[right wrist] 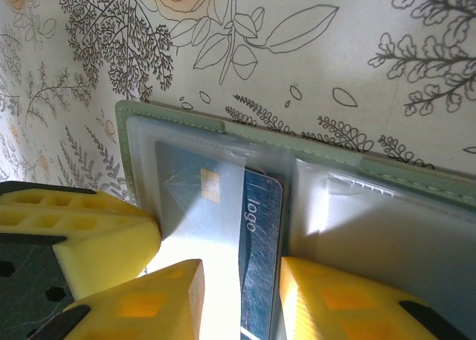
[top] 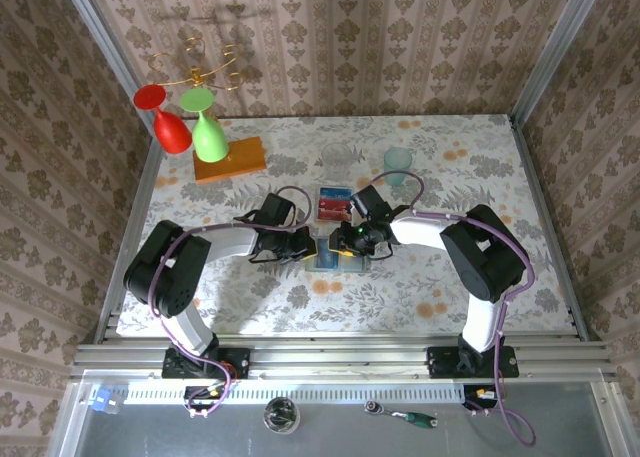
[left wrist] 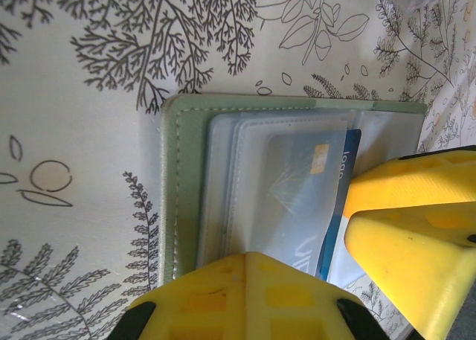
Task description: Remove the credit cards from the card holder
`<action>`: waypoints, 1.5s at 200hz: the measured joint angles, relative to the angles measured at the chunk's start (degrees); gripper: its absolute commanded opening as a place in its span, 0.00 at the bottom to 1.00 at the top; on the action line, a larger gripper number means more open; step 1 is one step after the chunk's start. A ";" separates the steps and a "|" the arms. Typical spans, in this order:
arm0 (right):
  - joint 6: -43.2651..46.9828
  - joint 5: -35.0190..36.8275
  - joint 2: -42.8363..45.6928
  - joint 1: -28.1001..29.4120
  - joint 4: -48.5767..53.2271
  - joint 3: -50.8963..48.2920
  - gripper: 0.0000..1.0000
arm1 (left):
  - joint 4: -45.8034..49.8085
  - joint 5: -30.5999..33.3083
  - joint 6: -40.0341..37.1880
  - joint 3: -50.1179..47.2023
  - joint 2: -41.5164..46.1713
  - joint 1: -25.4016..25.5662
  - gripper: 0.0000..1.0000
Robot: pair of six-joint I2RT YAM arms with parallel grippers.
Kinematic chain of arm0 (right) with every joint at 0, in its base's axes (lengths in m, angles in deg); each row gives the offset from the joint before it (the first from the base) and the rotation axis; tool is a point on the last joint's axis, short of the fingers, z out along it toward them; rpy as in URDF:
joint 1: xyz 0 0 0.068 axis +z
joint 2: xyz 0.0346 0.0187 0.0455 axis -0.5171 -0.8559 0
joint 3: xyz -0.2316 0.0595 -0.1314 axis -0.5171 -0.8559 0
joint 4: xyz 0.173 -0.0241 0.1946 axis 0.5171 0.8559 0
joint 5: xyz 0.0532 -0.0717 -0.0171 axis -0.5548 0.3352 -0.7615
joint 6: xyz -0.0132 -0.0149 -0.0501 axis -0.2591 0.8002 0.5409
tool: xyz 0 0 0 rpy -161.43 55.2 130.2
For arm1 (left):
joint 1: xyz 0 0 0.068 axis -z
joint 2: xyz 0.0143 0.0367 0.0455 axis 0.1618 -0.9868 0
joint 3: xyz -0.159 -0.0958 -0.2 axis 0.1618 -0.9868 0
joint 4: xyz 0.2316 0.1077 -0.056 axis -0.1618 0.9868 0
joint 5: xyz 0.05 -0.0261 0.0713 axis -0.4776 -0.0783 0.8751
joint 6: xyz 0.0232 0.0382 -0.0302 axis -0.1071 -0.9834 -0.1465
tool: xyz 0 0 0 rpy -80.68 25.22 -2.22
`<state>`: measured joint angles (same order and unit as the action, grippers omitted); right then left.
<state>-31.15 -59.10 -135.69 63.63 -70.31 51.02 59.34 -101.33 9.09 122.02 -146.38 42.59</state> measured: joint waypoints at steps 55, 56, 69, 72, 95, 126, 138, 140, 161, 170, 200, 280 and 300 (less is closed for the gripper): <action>-0.22 -0.15 0.00 -0.09 -0.90 -0.59 0.32 | 0.00 0.00 0.00 0.00 0.00 0.00 0.00; -0.26 -0.17 0.00 -0.09 -0.92 -0.59 0.32 | 0.00 0.00 0.00 0.00 0.00 0.00 0.00; -0.68 -0.46 0.00 -0.11 -1.44 -0.81 0.32 | 0.00 0.00 0.00 0.00 0.00 0.00 0.00; -0.90 -0.55 0.00 -0.13 -1.57 -0.87 0.32 | 0.00 0.00 0.00 0.00 0.00 0.00 0.00; -1.70 -1.29 0.04 -0.44 -2.84 -1.53 0.31 | 0.00 -0.07 0.00 0.00 0.00 0.00 0.00; -2.89 -2.05 0.37 -0.92 -4.52 -2.75 0.26 | 0.00 -0.17 0.00 0.00 -0.04 0.00 0.00; -3.15 -2.25 0.50 -1.11 -5.09 -3.13 0.24 | 0.00 -0.20 0.00 0.00 -0.07 0.00 0.00; -3.19 -2.25 0.52 -1.11 -5.16 -3.19 0.24 | 0.00 -0.20 0.00 0.00 -0.07 0.00 0.00; -3.56 -2.38 0.59 -1.29 -5.79 -3.76 0.21 | -0.09 -0.24 0.00 0.09 -0.24 0.00 0.00; -3.69 -2.62 0.63 -1.38 -6.25 -4.04 0.21 | -0.22 -0.39 0.00 0.11 -0.31 0.00 0.00; -4.46 -3.48 0.63 -1.55 -7.45 -4.52 0.19 | -0.33 -0.39 0.00 0.11 -0.33 0.00 0.00; -4.90 -4.00 0.63 -1.68 -9.20 -5.31 0.15 | -0.35 -0.39 0.00 0.11 -0.33 0.02 0.00; -5.05 -4.22 0.63 -1.86 -9.68 -5.73 0.13 | -0.35 -0.39 0.00 0.11 -0.33 0.02 0.00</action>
<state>-36.20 -63.32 -135.05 61.77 -79.99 45.29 58.99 -101.73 9.09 122.12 -146.71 42.61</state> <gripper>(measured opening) 0.137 0.063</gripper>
